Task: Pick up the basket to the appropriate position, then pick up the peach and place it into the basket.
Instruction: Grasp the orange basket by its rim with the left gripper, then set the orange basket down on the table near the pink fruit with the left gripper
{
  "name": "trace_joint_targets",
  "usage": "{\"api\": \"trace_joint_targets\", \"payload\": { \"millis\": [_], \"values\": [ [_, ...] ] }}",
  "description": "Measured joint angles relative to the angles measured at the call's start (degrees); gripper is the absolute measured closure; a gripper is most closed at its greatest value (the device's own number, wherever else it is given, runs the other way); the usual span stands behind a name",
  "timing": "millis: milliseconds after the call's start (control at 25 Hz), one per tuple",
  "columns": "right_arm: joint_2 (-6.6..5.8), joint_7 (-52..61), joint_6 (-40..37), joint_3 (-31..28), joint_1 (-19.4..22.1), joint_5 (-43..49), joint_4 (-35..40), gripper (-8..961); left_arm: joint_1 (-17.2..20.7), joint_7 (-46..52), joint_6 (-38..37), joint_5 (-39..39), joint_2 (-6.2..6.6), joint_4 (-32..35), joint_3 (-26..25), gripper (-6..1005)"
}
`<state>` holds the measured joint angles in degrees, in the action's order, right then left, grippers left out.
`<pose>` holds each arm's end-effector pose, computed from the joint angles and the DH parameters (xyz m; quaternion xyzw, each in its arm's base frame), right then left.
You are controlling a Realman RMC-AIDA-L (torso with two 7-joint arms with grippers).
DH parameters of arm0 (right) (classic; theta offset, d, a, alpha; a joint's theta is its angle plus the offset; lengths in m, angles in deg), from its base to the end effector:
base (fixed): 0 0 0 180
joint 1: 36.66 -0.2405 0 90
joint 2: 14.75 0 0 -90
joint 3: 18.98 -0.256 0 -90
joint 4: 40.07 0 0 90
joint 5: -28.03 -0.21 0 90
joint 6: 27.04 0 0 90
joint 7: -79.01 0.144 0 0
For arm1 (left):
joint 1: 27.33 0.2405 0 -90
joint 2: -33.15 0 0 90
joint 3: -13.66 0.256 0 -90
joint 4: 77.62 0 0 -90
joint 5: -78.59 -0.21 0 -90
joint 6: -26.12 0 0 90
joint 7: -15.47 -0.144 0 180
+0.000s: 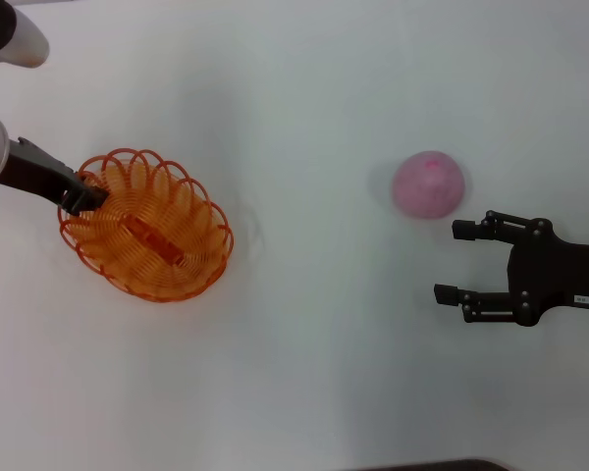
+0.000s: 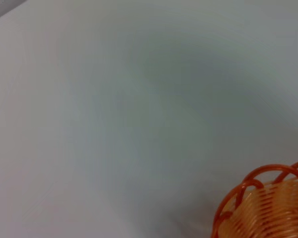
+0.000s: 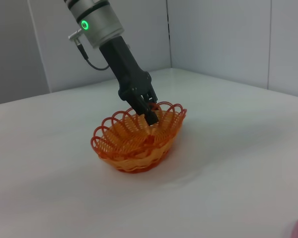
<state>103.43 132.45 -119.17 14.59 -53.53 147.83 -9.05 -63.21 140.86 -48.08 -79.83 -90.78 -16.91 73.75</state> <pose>0.3431 0.2383 -0.0090 -0.9487 0.1659 0.2060 0.1732 -0.2511 0.3781 -0.0060 -0.9094 -0.3109 0.1582 0.2265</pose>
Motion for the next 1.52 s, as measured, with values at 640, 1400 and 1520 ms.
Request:
{"api": "trace_joint_targets", "payload": {
  "millis": [640,1400,1520],
  "values": [
    [0.04,0.0,0.2,-0.3,-0.2,-0.1,0.0,61,-1.2,9.3,-7.6,0.5,0.4,3.8,-4.8,831],
    [0.34,1.7,2.2,-1.9,-0.5,-0.3,0.0,61,-1.3,14.8,-22.2,8.2,1.58,4.7,-25.5,927],
    [0.36,2.2,2.4,-2.7,-0.5,-0.4,0.0,61,0.8,15.8,-21.6,10.6,0.98,5.0,-26.5,927]
  ]
}}
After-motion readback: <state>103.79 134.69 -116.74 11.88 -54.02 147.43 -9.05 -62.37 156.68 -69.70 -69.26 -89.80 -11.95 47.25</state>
